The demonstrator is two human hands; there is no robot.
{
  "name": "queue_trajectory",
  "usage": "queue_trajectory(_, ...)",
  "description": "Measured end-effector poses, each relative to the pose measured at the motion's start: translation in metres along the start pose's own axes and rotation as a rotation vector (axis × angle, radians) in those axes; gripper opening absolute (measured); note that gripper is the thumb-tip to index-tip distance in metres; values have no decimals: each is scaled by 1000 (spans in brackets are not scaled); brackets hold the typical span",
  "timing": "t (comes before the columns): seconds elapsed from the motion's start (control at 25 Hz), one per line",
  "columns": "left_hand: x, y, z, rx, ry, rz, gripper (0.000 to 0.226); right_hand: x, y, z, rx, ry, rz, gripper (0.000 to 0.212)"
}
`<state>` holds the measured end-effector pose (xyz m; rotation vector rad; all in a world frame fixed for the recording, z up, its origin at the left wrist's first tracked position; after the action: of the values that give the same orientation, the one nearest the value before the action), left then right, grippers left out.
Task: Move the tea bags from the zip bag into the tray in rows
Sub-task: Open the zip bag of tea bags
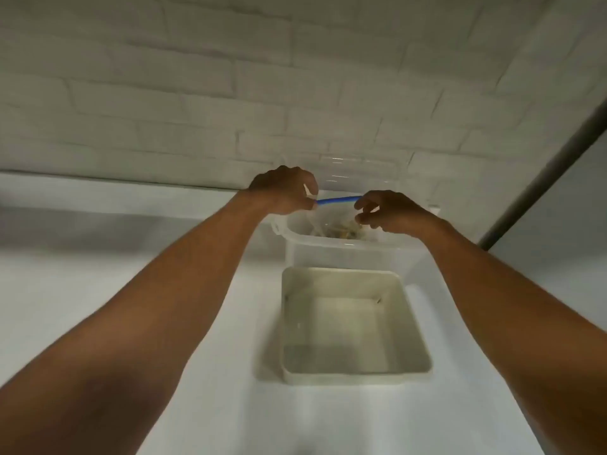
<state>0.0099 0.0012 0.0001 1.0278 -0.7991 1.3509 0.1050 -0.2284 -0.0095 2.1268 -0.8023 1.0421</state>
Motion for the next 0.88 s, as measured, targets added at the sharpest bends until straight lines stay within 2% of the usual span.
queue_trajectory(0.16, -13, -30, -5, 86, -117, 17, 52, 1, -32, 16, -12, 151, 27, 56)
queue_trajectory(0.32, -28, -50, -1, 130, -247, 54, 45, -7, -64, 21, 34, 247, 55, 69)
queue_trajectory(0.4, -41, -50, 4, 133, -304, 55, 32, -18, -73, 24, 37, 323, 49, 60)
queue_trajectory(0.52, -55, -44, 5, 128, -276, 149, 14, -27, -73, 26, 114, 391, 151, 25)
queue_trajectory(0.64, -55, -33, 7, 141, 84, 307, 13, -14, -61, 28, 128, 249, 241, 21)
queue_trajectory(0.8, -36, -19, 16, 18, 895, 483, 7, 12, -33, 12, 227, 198, 511, 25)
queue_trajectory(0.88, -20, -7, 22, -25, 1031, 538, 12, 23, -19, -3, 303, 282, 608, 27)
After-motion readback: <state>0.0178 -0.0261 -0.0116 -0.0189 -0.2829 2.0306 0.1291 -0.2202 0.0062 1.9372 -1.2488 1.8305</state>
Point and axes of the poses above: each hand's wrist, its own y-axis away from the middle knuckle, its own x-axis out of the back of the hand, z = x × y, the point moved 1 cm from there along -y, towards the middle knuckle, and after that the axes turned 8 degrees about -z, right-handed, at the moved point
